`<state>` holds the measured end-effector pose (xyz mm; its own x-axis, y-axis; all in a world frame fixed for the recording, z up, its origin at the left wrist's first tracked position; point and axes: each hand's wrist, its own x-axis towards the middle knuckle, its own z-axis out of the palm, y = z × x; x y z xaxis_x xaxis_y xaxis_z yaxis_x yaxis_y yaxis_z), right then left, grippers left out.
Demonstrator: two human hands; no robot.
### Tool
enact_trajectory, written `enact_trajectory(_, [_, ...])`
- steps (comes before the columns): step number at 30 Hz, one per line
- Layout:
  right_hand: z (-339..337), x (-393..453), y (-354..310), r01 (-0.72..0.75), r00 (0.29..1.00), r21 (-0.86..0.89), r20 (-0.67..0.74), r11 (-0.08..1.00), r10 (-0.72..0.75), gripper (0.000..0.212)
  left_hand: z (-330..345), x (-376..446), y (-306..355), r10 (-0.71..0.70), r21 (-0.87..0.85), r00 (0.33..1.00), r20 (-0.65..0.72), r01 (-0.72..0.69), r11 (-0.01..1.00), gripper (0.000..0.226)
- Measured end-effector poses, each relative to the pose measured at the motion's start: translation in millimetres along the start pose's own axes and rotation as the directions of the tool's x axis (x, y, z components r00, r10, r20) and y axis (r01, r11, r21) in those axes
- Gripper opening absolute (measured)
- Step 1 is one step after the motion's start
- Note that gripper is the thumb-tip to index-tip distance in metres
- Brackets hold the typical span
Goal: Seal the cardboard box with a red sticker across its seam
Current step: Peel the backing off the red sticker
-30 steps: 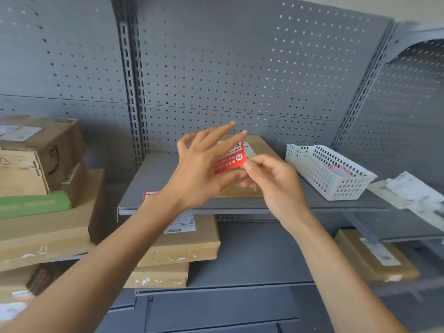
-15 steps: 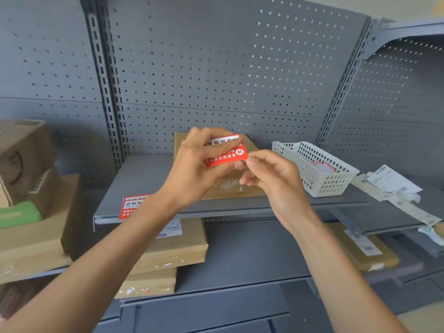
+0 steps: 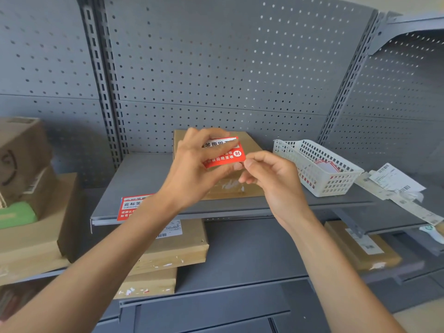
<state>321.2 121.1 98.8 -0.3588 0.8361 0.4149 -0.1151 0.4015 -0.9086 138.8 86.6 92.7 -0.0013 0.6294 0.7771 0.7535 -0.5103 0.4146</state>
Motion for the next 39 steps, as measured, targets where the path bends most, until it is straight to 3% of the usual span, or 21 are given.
enact_trajectory(4, [5, 3, -1, 0.014, 0.996, -0.022, -0.085, 1.000, -0.016, 0.015, 0, -1, 2, 0.004, 0.207, 1.000, -0.010, -0.002, 0.978, 0.057])
enact_trajectory(8, [7, 5, -2, 0.082, 0.990, -0.136, -0.106, 0.987, -0.096, 0.018, 4, -6, 7, 0.034, 0.114, 0.979, -0.200, -0.011, 0.993, 0.021])
enact_trajectory(12, [14, 2, -1, 0.153, 0.983, -0.237, -0.067, 0.959, -0.173, 0.020, 9, -8, 9, -0.082, -0.055, 0.985, -0.153, 0.074, 0.996, 0.007])
enact_trajectory(20, [23, 3, 4, 0.228, 0.959, -0.429, -0.058, 0.874, -0.279, 0.015, 7, -8, 3, -0.057, -0.109, 0.990, -0.132, 0.043, 0.993, 0.009])
enact_trajectory(31, [23, 2, 13, 0.308, 0.926, -0.646, 0.036, 0.698, -0.376, 0.016, -1, -6, -7, 0.035, -0.012, 0.999, -0.029, -0.035, 0.999, 0.016])
enact_trajectory(39, [14, 7, 12, 0.356, 0.914, -0.653, 0.095, 0.668, -0.395, 0.014, 1, 0, -3, 0.078, 0.091, 0.997, 0.017, -0.079, 0.993, 0.020])
